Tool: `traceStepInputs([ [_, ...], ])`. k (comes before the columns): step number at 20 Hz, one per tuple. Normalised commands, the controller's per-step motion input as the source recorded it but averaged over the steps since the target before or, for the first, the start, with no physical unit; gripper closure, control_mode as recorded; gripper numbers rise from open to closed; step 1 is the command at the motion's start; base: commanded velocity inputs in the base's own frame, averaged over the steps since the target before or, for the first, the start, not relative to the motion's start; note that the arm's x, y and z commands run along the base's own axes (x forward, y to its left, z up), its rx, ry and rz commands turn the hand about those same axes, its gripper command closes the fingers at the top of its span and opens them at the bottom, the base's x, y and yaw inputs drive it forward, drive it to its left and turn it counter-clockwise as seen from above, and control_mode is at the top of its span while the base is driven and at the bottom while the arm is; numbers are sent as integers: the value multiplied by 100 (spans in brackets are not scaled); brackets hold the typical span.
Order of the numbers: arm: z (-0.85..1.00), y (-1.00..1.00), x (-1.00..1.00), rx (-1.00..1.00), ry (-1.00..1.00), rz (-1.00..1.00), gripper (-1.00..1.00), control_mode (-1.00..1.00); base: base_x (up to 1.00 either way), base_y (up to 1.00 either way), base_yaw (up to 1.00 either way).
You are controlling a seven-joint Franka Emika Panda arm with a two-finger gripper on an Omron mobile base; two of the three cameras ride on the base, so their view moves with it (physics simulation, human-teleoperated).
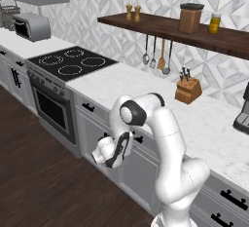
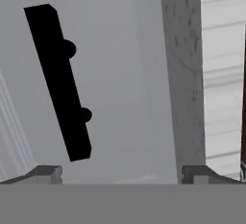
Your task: Take a straw from the drawer in front and place it inside the glass cup on the dining counter.
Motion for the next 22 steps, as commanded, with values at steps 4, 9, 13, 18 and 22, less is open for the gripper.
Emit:
traceStepInputs([
  [4, -20, -15, 20, 7, 0, 16, -100, -100, 0, 0, 0],
  [9, -19, -4, 30, 5, 0, 16, -100, -100, 0, 0, 0],
  [13, -16, 0, 47, 5, 2, 11, -100, -100, 0, 0, 0],
  [18, -26, 0, 45, 2, 7, 5, -100, -100, 0, 0, 0],
  [22, -43, 0, 34, 0, 9, 0, -100, -100, 0, 0, 0],
])
